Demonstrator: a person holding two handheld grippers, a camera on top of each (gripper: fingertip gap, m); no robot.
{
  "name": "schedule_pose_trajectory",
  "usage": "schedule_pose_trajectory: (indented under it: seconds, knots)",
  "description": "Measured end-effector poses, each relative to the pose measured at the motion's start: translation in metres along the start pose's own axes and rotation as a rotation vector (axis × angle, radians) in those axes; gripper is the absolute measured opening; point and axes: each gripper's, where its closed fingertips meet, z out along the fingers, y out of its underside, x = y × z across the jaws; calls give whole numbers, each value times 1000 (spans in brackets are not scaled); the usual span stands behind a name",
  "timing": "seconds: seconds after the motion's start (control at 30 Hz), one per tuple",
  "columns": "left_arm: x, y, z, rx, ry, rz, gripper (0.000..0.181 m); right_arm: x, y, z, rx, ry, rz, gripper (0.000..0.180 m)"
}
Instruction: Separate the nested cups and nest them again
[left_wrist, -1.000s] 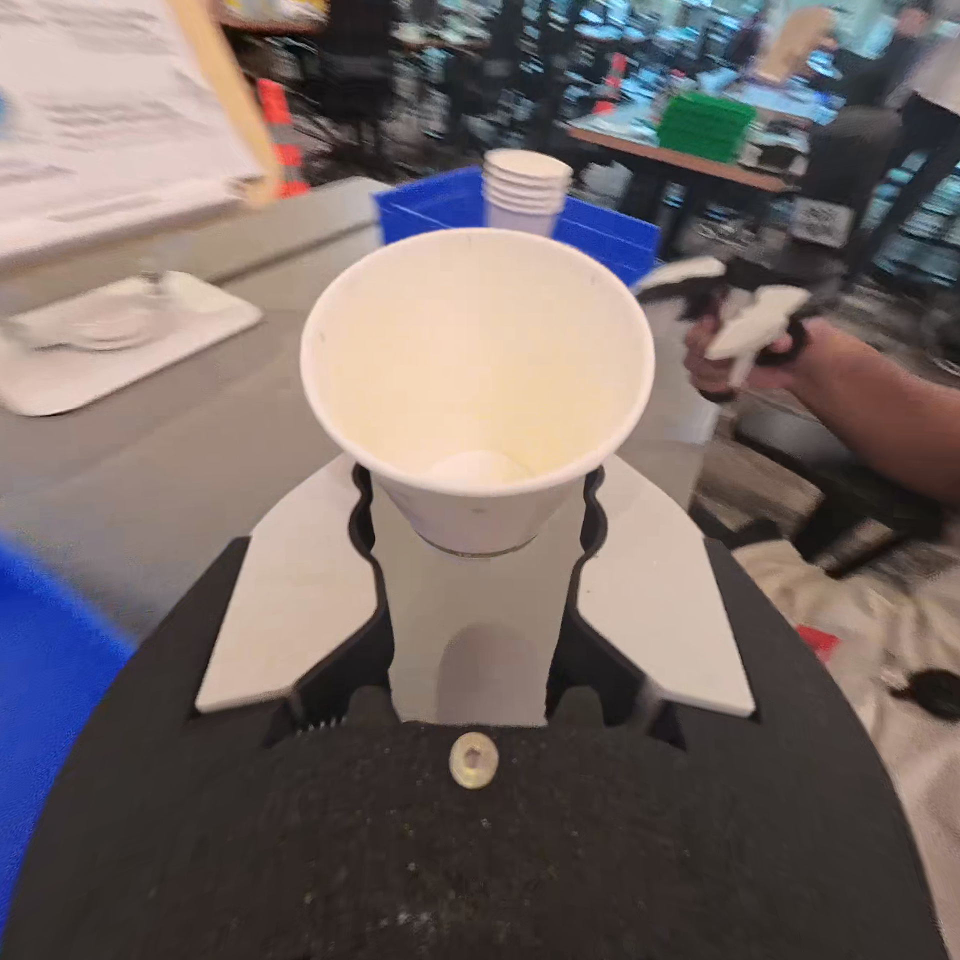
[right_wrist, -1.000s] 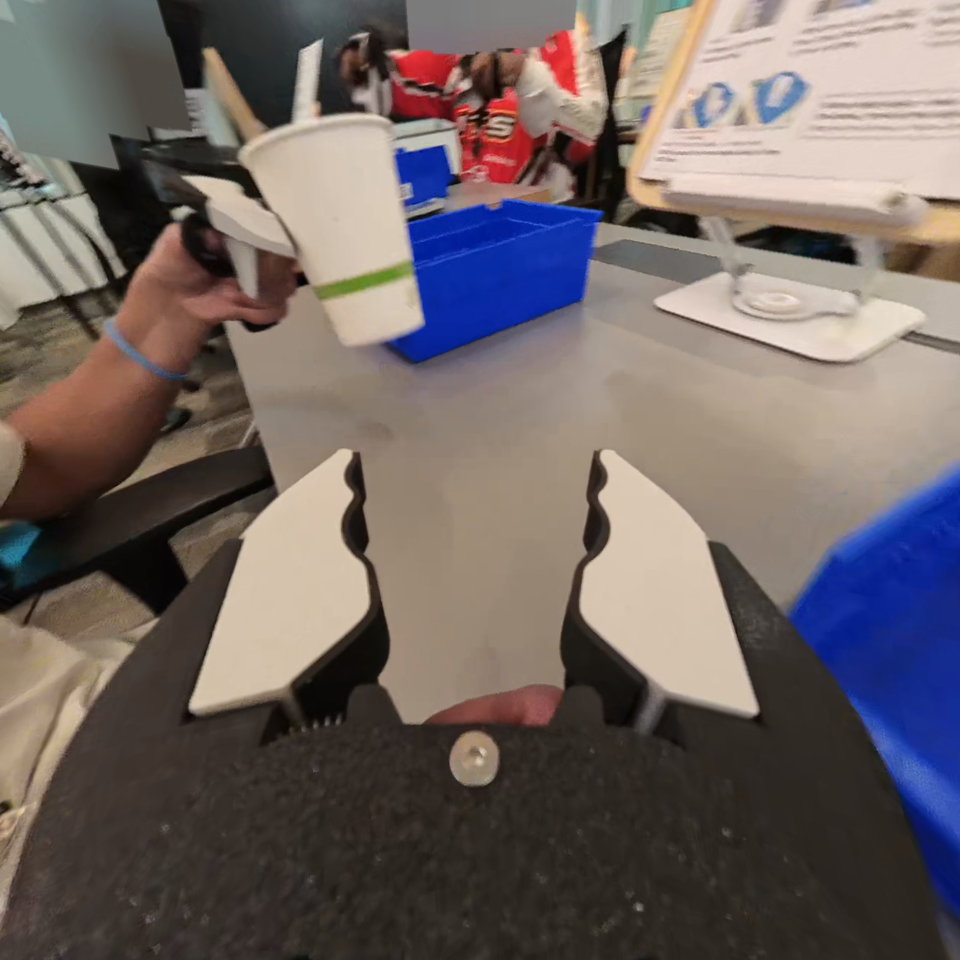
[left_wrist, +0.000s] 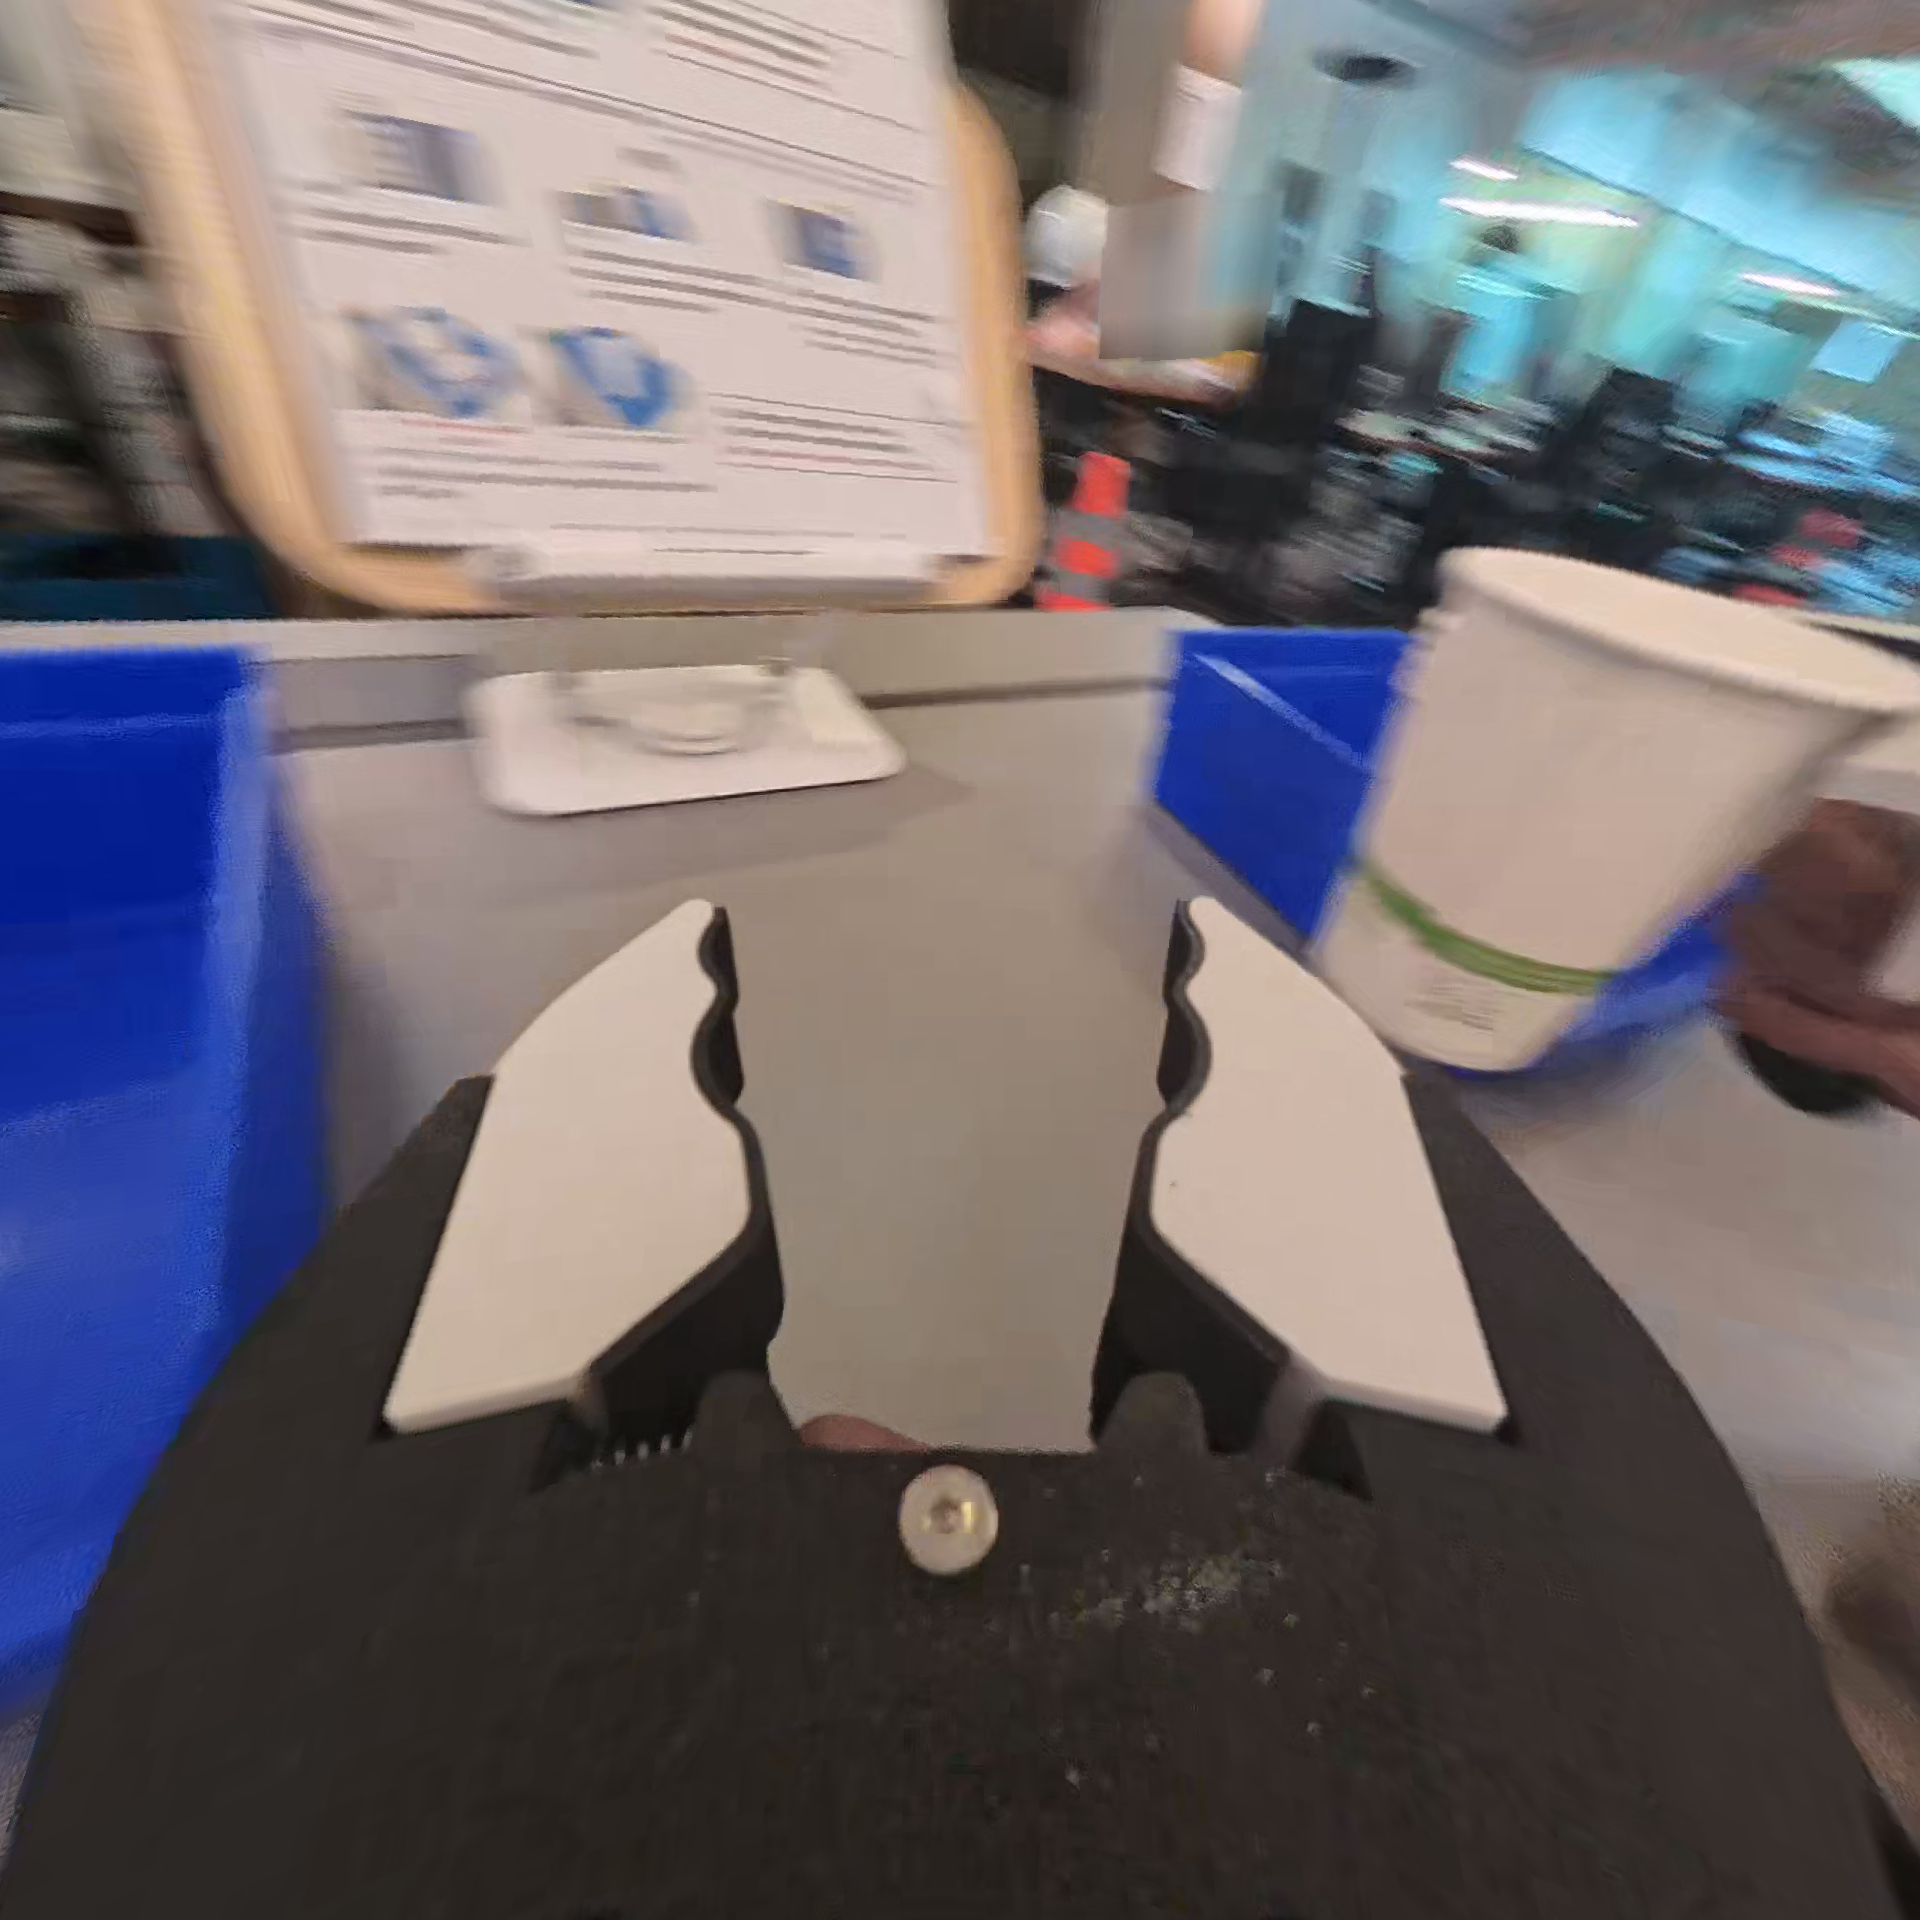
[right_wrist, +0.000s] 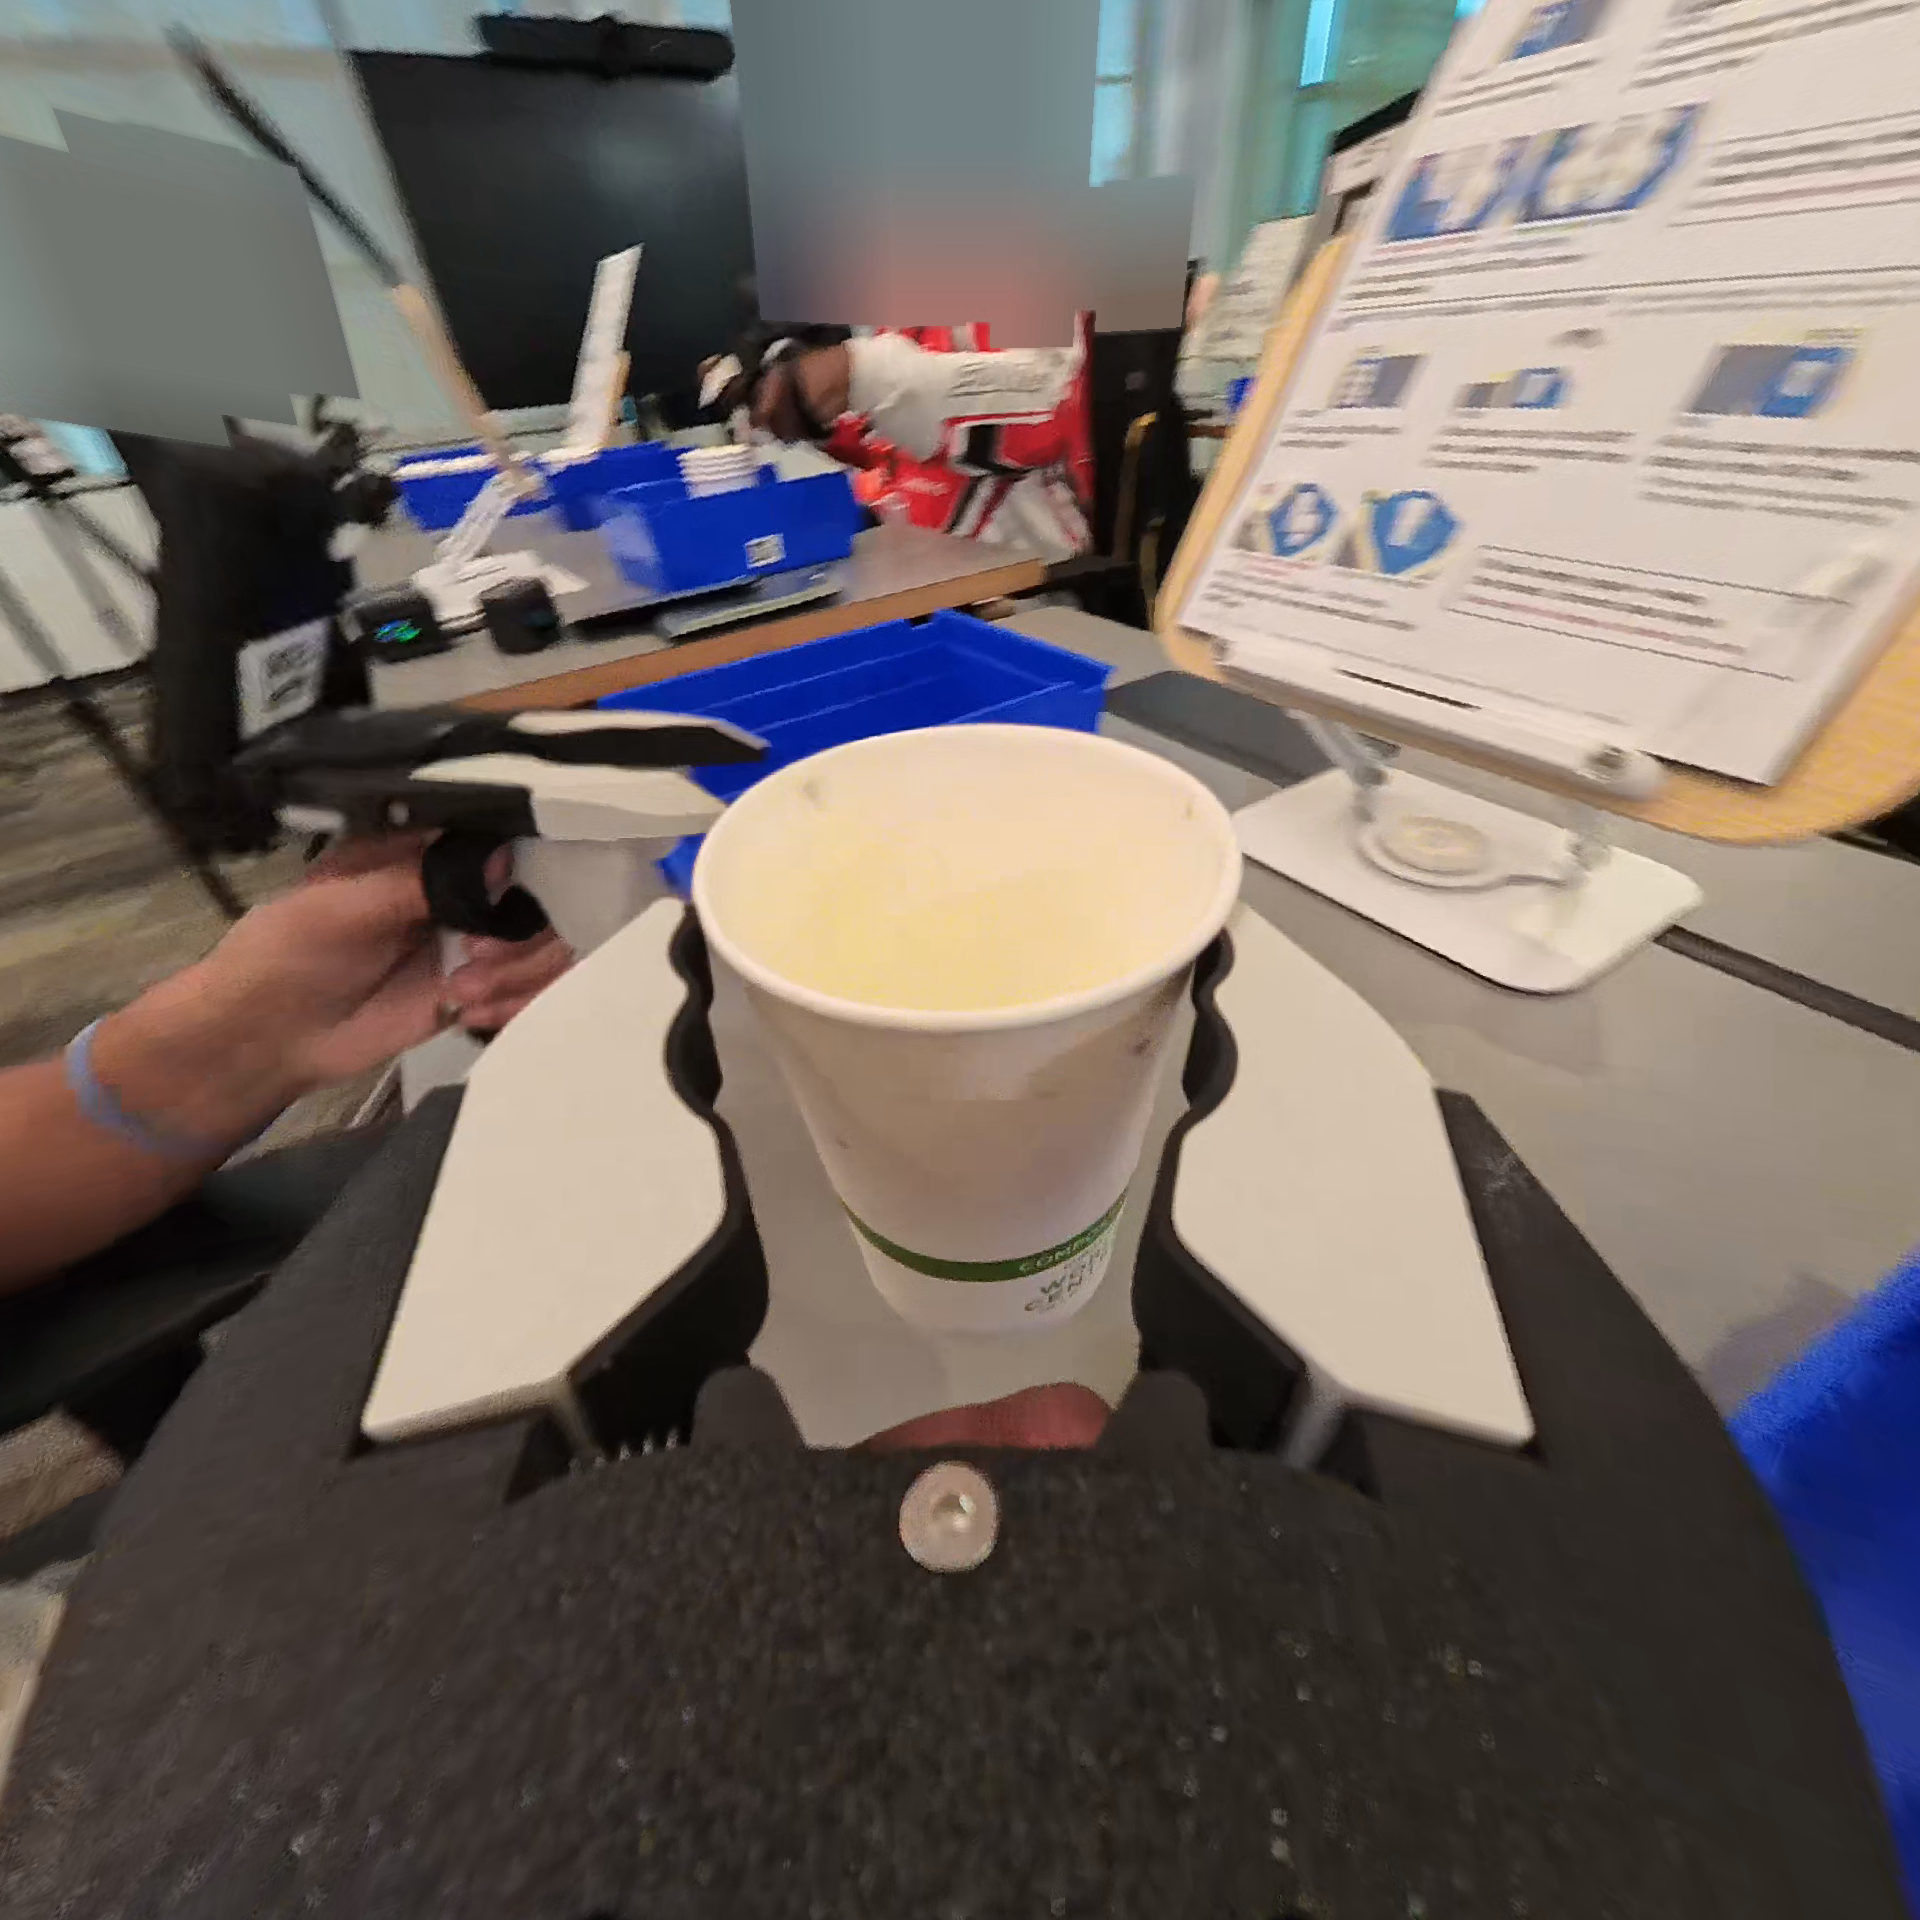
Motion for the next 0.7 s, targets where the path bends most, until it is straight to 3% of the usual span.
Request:
schedule_pose_trajectory:
  seconds: [0.13,0.27,0.37,0.53,0.7]
  knots:
    - [-34,22,-22,59,-232,17,74,12,12,-10,15,156,44,89]
    - [-25,34,-17,14,-194,30,72,15,15,-10,20,178,78,89]
    - [-19,40,-13,-11,-165,52,73,33,-4,-25,33,266,41,89]
    - [-16,40,-15,-24,-143,67,72,131,-89,-107,164,614,-16,89]
    - [-12,35,-17,-18,-117,76,72,222,-78,-132,24,728,81,89]
